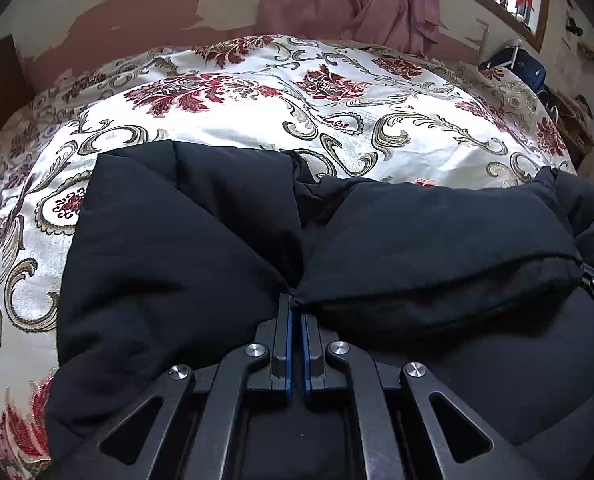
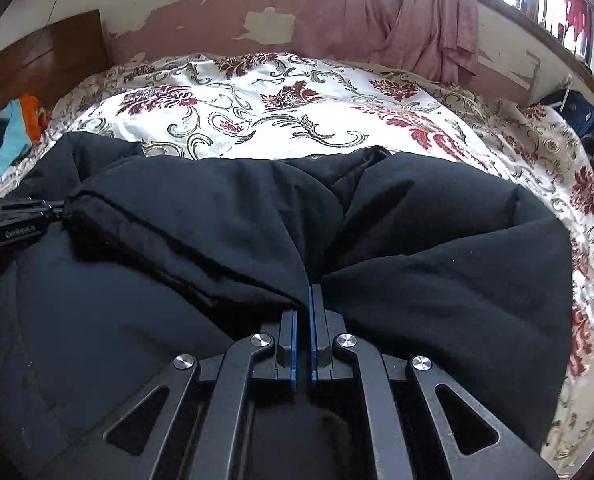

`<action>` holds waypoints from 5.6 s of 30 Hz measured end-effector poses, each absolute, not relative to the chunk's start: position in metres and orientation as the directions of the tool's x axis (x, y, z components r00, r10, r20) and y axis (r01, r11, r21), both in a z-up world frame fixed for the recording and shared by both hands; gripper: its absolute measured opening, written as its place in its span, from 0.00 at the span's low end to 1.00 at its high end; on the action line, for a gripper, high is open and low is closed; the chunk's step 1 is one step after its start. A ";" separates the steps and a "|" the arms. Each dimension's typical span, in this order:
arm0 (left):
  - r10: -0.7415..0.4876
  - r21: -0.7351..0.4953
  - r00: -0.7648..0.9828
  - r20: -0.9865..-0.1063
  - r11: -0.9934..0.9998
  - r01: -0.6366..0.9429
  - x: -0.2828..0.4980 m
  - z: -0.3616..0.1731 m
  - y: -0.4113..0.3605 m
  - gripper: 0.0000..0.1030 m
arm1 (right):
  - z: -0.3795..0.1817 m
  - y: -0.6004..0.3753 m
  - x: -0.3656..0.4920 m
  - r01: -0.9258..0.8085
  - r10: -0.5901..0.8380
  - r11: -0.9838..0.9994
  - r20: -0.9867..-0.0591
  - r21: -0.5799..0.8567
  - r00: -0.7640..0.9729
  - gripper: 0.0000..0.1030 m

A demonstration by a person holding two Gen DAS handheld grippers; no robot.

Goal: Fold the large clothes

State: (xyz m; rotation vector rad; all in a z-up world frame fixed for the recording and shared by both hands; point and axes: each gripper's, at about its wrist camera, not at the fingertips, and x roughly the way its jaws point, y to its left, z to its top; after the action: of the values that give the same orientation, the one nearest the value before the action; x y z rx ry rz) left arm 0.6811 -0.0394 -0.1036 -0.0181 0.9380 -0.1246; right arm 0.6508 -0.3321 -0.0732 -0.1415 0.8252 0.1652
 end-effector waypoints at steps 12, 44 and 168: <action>-0.300 -0.232 0.784 -0.544 0.951 0.202 0.628 -0.031 -0.020 0.08 | -0.068 -0.324 0.636 -0.196 0.063 0.974 -0.699 -0.112 0.712 0.04; -0.379 -0.213 0.473 -0.795 0.905 0.368 0.712 -0.112 -0.091 0.06 | -0.093 -0.282 0.723 -0.221 0.172 0.972 -0.887 0.082 0.428 0.00; -0.142 0.021 0.877 -0.460 0.985 0.170 0.167 0.019 0.003 1.00 | 0.033 -0.310 0.150 -0.290 0.256 0.957 -0.486 0.006 0.835 0.97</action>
State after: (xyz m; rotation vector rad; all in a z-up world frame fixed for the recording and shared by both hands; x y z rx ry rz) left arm 0.1670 0.0034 0.0191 0.0617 0.4752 -0.1628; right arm 0.1504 -0.3097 0.0329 -0.0691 0.5051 0.2890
